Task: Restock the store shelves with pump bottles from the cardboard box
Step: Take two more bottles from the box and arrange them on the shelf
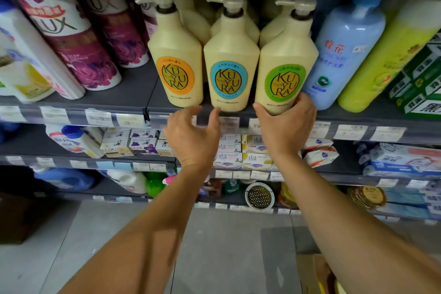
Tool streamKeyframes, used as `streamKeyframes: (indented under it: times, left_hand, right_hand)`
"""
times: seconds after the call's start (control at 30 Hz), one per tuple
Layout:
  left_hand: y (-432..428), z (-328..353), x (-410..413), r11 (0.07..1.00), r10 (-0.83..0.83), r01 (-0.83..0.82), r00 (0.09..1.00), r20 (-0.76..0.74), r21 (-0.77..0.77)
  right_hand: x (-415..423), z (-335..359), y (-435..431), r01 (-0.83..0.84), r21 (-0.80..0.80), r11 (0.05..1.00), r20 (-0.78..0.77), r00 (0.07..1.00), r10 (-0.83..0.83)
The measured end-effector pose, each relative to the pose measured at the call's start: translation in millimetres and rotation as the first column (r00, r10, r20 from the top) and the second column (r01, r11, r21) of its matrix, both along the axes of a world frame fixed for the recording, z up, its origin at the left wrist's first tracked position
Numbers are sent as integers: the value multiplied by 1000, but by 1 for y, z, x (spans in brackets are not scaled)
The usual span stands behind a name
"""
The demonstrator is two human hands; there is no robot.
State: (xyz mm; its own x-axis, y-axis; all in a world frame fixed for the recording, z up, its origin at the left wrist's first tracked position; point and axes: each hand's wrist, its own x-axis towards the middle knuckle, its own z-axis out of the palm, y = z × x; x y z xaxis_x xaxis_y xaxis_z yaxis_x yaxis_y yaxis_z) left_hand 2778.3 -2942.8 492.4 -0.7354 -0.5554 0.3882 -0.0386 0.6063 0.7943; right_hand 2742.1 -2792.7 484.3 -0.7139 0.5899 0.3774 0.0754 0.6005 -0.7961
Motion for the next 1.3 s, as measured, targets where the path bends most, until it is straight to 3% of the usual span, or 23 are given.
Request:
streamKeyframes:
  times: [0.07,0.17,0.33,0.8,1.3]
  left_hand:
    - [-19,8,-3,997,80,-80,997,-22,-13]
    - [-33,20,-25,991,135,-136,989,64,7]
    - [-43,6,-44,999,18,-25,986,163,42]
    - [-39,9,-46,998,60,-58,978,199,-16]
    - [-51,1,-52,992,37,-64,974,223,112]
  right_hand:
    - [0,0,0,2,-11,1000,8,1000,-2]
    - [2,1,-2,11,-37,999,14,1000,-10]
    - [1,2,-2,29,-55,998,44,999,-26]
    - [4,2,-1,39,22,999,55,998,-40]
    - [2,8,-10,85,-31,996,80,993,-82]
